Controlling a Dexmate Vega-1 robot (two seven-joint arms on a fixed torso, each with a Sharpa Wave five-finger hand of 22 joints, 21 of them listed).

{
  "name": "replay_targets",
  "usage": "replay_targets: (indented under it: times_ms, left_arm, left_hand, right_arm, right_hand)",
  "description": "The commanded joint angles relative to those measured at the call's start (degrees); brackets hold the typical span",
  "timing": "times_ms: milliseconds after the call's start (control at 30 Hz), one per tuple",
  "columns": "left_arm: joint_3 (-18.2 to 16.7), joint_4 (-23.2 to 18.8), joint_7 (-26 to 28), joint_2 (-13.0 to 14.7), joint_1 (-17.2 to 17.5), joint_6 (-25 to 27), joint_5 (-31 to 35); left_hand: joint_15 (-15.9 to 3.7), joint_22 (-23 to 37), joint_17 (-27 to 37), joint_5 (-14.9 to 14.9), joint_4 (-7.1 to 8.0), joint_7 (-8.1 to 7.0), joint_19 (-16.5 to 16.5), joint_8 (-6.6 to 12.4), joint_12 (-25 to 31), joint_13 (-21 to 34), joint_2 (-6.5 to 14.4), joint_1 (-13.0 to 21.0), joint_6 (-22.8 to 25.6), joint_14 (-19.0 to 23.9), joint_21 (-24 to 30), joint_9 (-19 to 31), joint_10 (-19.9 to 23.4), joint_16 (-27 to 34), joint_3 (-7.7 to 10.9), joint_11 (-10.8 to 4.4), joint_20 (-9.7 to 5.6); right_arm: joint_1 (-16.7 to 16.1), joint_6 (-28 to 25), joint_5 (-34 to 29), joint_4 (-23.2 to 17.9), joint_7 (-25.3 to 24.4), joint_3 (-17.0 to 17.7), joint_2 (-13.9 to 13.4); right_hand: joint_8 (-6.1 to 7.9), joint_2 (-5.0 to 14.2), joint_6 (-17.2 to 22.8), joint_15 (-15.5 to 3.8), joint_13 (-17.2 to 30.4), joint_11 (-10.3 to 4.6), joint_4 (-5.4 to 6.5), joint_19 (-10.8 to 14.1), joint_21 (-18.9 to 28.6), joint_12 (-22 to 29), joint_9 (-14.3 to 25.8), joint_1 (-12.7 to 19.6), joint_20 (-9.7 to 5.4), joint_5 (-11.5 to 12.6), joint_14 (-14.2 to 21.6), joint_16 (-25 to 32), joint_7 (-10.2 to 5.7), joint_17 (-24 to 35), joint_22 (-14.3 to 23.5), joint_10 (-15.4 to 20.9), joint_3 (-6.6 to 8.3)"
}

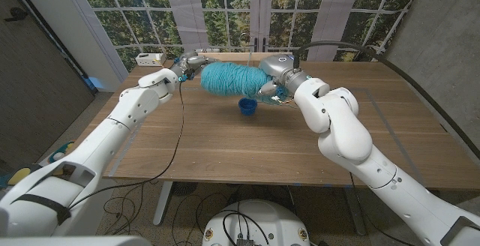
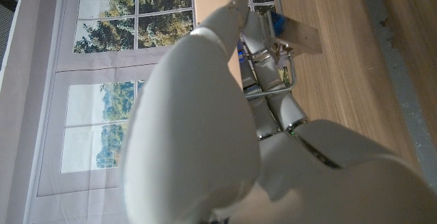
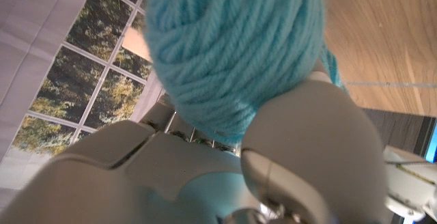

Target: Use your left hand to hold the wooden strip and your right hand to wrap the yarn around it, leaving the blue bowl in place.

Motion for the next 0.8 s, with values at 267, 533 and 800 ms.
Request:
replay_targets:
  times_ms: [267,533,800]
  left_arm:
    - [-0.31,-2.83,0.93,1.41,0.27,2.25,-0.35]
    - [-1.35,-5.34,1.26,3.06,0.98,3.7,-1.47]
    - [-2.81,-7.75,1.48,3.66,2.33,2.62,-2.6]
  left_hand:
    - [-5.47,0.1,0.33,0.74,2.42,0.72,2.58,-0.04,-0.02,0.41,0.56,-0.15,0.71,6.16,0.42,0.1,0.43,0.27,3.23,-0.37,-5.94]
    - [-5.39,0.1,0.32,0.93,2.41,0.61,2.62,-0.12,-0.03,0.69,0.54,-0.23,0.54,6.17,0.45,0.13,0.34,0.22,3.36,-0.52,-6.0]
    - [-5.42,0.1,0.28,1.1,2.41,0.54,2.65,-0.13,-0.16,0.73,0.51,-0.31,0.56,6.06,0.47,0.15,0.25,0.1,3.45,-0.51,-6.03]
  right_arm:
    - [4.49,-1.48,-10.43,11.18,20.71,0.05,6.52]
    - [4.23,-4.06,-11.52,13.44,22.0,2.48,6.57]
    - [3.84,-6.7,-7.87,15.46,19.93,5.29,5.57]
  right_hand:
    - [-0.4,9.88,12.55,-7.94,1.19,-7.84,5.67,-0.4,0.36,-0.46,-0.15,10.44,-3.32,0.88,0.68,-0.9,-12.16,0.13,-0.1,7.58,5.09]
    - [-0.56,9.83,12.74,-7.88,1.35,-7.82,5.69,-0.52,0.53,-0.52,-0.31,10.45,-3.31,1.17,0.78,-1.22,-12.01,0.2,-0.21,7.57,4.81]
    - [-0.81,9.94,12.78,-7.91,1.4,-7.63,5.67,-0.61,0.73,-0.61,-0.47,10.58,-3.31,1.45,1.12,-1.34,-11.97,0.39,-0.31,7.71,4.53]
